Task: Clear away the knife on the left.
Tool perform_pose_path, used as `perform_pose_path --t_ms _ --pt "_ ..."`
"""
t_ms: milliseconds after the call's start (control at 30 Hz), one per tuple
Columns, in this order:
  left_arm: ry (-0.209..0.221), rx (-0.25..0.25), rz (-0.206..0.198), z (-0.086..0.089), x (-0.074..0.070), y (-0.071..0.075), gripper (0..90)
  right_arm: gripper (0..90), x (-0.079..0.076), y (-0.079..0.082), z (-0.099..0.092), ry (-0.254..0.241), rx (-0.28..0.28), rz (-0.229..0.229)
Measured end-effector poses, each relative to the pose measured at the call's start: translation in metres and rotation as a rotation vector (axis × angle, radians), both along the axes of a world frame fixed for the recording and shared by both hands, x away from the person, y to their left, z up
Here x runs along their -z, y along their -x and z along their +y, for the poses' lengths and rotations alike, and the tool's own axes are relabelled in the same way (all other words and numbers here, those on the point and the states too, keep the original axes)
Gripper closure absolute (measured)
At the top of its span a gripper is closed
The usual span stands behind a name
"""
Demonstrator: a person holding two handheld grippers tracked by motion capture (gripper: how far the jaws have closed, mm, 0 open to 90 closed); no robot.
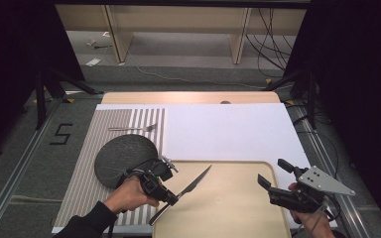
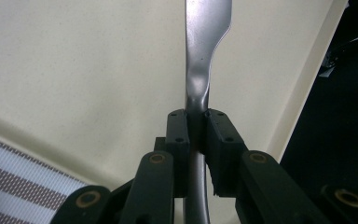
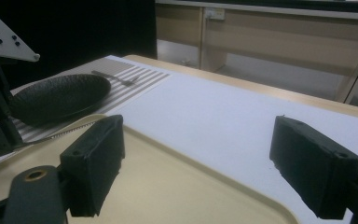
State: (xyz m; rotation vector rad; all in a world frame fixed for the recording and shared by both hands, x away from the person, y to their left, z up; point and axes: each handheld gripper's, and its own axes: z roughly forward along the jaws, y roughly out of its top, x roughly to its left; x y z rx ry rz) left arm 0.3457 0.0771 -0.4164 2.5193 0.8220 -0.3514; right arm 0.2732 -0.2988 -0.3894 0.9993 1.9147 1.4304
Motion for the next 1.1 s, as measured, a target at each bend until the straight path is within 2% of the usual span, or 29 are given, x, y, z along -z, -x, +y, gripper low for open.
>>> perform_pose_path --t_ms 233,367,467,533,833,1067,1100 --pt "-0.009 -0.012 0.016 -0.007 0.007 -0.005 80.0 18.8 0.0 0.001 0.0 0.002 0.001 0.0" --pt "-0.034 -0.013 0.022 -0.011 0.013 -0.007 80.0 18.8 0.0 0.0 0.0 -0.001 0.001 -0.001" --pt "-0.04 -0.024 0.034 -0.013 0.018 -0.009 80.0 18.9 0.0 0.0 0.0 -0.001 0.0 -0.001" --pt "-0.06 -0.046 0.041 -0.016 0.023 -0.01 80.0 18.9 0.0 0.0 0.0 0.002 0.001 -0.002" --pt "-0.084 -0.067 0.085 -0.024 0.033 -0.011 79.9 18.9 0.0 0.001 0.0 -0.001 0.002 -0.002" --pt "-0.114 -0.087 0.098 -0.028 0.042 -0.012 79.8 18.9 0.0 0.001 0.0 0.002 0.001 -0.002" --pt "-0.127 -0.105 0.094 -0.03 0.043 -0.011 79.5 18.9 0.0 0.001 0.0 0.001 0.002 0.0"
